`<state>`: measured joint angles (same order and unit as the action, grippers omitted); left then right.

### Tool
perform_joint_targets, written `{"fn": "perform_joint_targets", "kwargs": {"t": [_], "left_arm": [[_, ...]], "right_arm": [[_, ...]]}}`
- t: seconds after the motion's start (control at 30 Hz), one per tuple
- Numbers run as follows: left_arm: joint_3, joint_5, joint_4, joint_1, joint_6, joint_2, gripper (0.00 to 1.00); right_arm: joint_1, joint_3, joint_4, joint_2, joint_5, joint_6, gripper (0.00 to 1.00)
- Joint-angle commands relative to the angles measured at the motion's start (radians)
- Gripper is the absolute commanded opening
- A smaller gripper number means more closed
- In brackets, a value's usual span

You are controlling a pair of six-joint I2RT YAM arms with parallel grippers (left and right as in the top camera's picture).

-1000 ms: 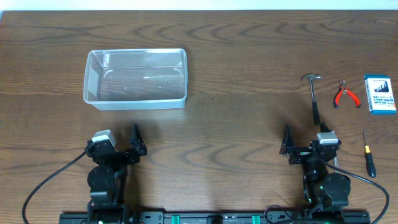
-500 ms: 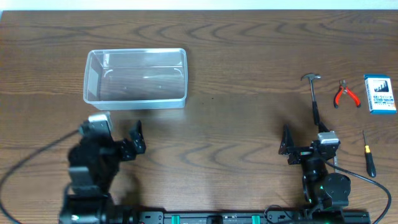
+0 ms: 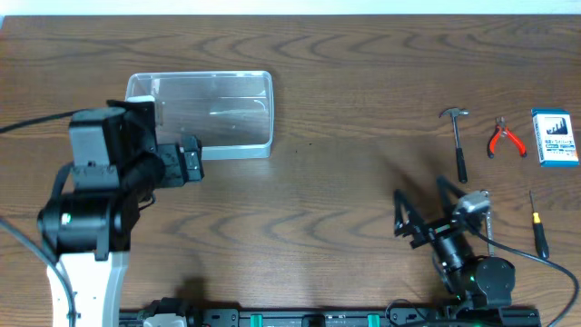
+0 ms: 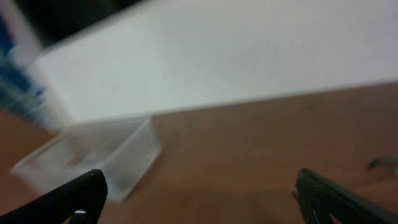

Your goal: Pack container

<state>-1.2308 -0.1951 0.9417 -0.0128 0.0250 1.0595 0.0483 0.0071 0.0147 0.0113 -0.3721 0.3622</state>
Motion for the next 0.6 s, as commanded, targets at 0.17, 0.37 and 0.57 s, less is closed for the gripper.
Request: {"fn": "perform_joint_targets", "kwargs": {"t": [0.17,0.37,0.57], "left_arm": [[-0.061,-0.02,0.02,-0.006,-0.032,0.018,0.98],[-0.072,-0.019,0.0,-0.008,-0.032,0.018,0.98],[-0.072,-0.019,0.0,-0.008,-0.027,0.018,0.98]], "right_arm": [[0.004,0.019,-0.041,-0.003,-0.336,0.033,0.99],[0.005,0.228,-0.082,0.097,-0.253,-0.145,0.99],[0.006,0.62,-0.231,0.476,-0.193,-0.249,0.99]]}}
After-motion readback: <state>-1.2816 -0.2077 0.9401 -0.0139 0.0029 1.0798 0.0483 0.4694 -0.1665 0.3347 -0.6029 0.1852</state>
